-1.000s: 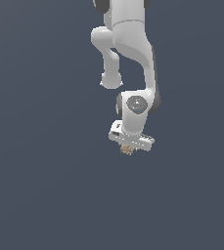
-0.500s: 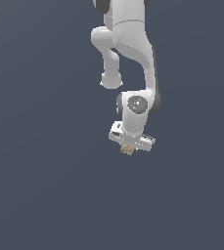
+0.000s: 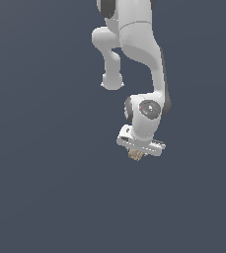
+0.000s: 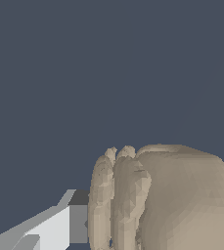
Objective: Pick up the object and move it to a goal position.
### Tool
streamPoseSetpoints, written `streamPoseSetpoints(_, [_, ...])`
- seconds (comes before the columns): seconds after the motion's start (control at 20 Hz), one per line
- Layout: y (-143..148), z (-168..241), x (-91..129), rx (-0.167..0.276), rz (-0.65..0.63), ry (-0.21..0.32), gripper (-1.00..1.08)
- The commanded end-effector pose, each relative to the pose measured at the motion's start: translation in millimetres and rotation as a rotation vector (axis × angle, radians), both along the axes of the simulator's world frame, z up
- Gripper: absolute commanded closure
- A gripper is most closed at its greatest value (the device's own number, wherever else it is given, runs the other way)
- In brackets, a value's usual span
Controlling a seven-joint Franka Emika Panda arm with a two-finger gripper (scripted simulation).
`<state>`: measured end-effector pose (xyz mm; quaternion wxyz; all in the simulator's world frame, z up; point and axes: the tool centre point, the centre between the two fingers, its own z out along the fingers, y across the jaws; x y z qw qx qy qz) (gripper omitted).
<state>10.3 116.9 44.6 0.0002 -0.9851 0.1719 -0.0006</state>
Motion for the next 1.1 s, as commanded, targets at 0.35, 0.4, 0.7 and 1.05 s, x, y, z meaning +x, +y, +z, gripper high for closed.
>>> streamPoseSetpoints(0.35, [51.0, 6.6, 32.2, 0.0, 0.0, 0.001, 1.08])
streamPoseSetpoints(0.4, [54.9, 7.1, 34.9, 0.0, 0.0, 0.001, 1.08])
streamPoseSetpoints(0.7, [71.1, 8.8, 46.2, 0.0, 0.0, 0.001, 1.08])
streamPoseSetpoints(1.05, [76.4, 9.4, 50.7, 0.0, 0.0, 0.001, 1.08])
